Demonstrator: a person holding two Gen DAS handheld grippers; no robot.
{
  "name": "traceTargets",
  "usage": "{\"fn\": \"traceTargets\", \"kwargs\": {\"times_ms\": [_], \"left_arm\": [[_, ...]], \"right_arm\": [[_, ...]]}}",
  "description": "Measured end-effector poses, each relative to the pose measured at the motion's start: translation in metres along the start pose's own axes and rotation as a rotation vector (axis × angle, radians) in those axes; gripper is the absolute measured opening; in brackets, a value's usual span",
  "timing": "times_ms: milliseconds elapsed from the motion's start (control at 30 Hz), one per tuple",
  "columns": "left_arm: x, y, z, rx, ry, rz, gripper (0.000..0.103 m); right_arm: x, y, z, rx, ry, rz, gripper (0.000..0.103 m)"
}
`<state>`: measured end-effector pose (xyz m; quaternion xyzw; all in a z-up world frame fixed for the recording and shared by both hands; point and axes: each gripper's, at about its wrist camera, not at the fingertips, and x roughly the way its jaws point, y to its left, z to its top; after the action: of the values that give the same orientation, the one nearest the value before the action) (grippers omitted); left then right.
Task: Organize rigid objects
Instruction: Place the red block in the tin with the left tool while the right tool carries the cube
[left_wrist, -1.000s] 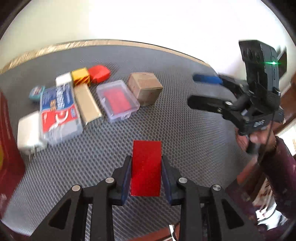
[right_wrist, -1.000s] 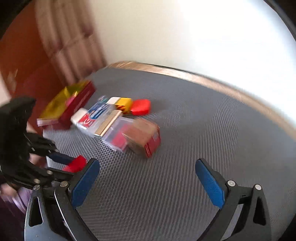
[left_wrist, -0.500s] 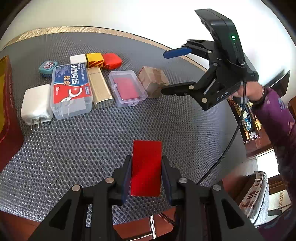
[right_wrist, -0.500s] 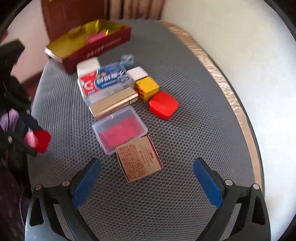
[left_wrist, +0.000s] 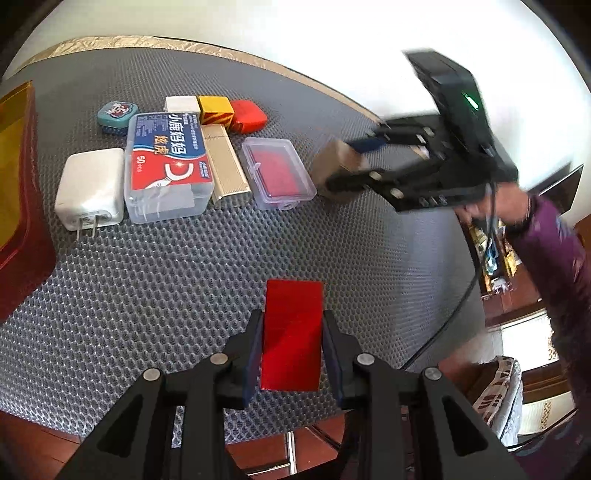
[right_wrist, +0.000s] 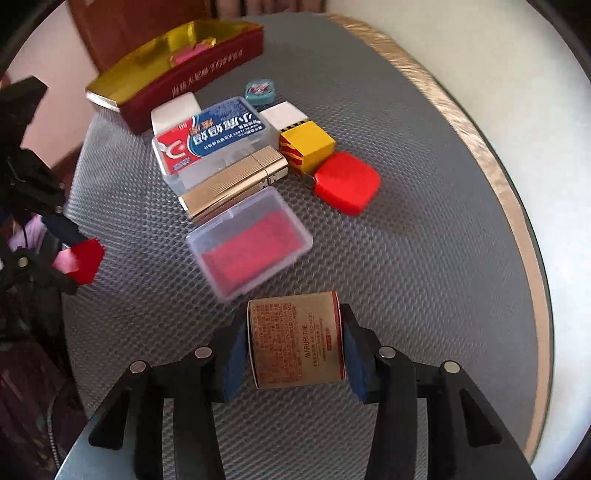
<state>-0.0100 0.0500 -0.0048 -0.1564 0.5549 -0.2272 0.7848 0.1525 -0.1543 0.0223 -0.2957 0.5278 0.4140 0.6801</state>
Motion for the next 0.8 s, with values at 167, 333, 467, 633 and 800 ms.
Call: {"fn": "traceTargets", "kwargs": {"times_ms": [167, 333, 467, 633, 800], "left_arm": [[-0.02, 0.001, -0.007, -0.022, -0.033, -0.029, 0.03], [-0.058, 0.009, -0.008, -0.034, -0.08, -0.033, 0.031], [-0.099, 0.029, -0.003, -0.06, -0.139, -0.007, 0.03], [-0.147, 0.061, 0.017, -0.094, -0.222, 0.109, 0.031], [-0.16, 0.094, 0.051, -0.135, -0.262, 0.232, 0.031]], "right_arm": [[-0.045, 0.005, -0.043, 0.225, -0.194, 0.015, 0.043], [-0.072, 0.024, -0.088, 0.463, -0.389, 0.068, 0.043], [-0.077, 0.037, -0.1, 0.578, -0.485, 0.119, 0.043], [-0.084, 0.057, -0.102, 0.648, -0.563, 0.169, 0.043], [-0.086, 0.069, -0.098, 0.676, -0.587, 0.195, 0.043]]}}
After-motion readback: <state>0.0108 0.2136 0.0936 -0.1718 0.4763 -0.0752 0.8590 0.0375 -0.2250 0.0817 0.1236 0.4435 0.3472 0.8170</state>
